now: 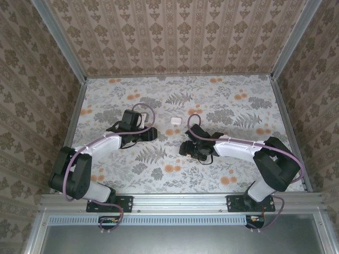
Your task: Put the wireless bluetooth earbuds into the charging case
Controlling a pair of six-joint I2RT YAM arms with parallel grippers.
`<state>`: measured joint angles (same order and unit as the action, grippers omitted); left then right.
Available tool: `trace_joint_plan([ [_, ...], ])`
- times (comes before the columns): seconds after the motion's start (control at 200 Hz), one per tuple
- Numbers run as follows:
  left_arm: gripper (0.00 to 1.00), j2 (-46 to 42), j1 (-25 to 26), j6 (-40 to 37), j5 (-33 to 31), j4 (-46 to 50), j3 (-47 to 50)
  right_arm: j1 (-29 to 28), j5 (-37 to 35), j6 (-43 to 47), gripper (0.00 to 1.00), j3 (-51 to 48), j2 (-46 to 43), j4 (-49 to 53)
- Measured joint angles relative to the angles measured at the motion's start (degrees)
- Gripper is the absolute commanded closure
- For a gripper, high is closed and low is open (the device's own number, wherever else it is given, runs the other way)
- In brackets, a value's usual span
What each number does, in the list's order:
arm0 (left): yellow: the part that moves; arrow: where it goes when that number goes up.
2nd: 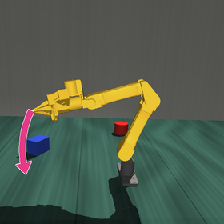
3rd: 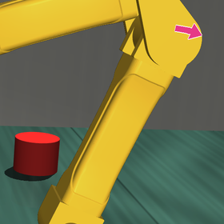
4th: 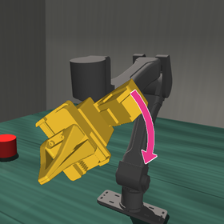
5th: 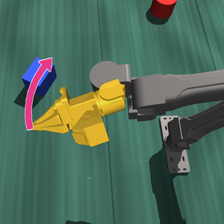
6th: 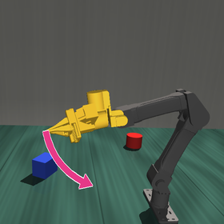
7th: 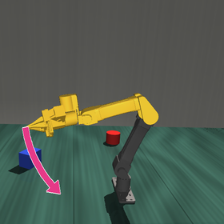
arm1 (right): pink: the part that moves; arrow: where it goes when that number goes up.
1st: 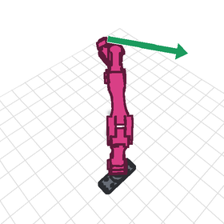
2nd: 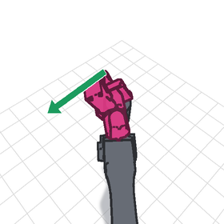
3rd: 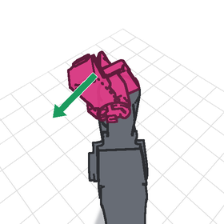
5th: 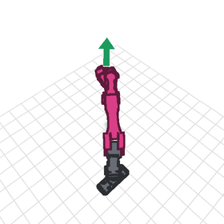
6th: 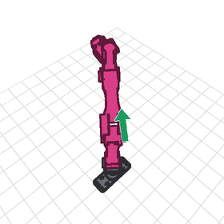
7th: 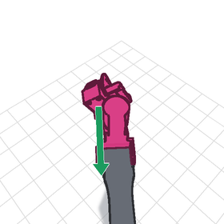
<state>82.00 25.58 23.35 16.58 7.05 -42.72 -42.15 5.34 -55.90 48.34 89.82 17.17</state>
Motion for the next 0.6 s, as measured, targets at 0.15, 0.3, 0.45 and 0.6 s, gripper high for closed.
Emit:
trace_joint_plan([
  [0.15,0.47,-1.2,0.0,0.0,-1.0,0.2,0.5,0.7,1.6,2.9,0.31,5.8,-2.5,4.9],
  [0.3,0.47,-1.4,0.0,0.0,-1.5,0.2,0.7,4.9,1.7,9.5,0.42,11.6,-5.0,10.8],
  [0.45,0.47,-1.4,0.7,0.0,-1.4,0.1,0.7,10.1,3.5,16.3,0.65,14.8,-1.2,11.6],
  [0.6,0.48,-1.4,2.5,0.0,-0.9,0.0,0.8,12.7,7.1,23.4,0.75,19.9,10.6,11.3],
])
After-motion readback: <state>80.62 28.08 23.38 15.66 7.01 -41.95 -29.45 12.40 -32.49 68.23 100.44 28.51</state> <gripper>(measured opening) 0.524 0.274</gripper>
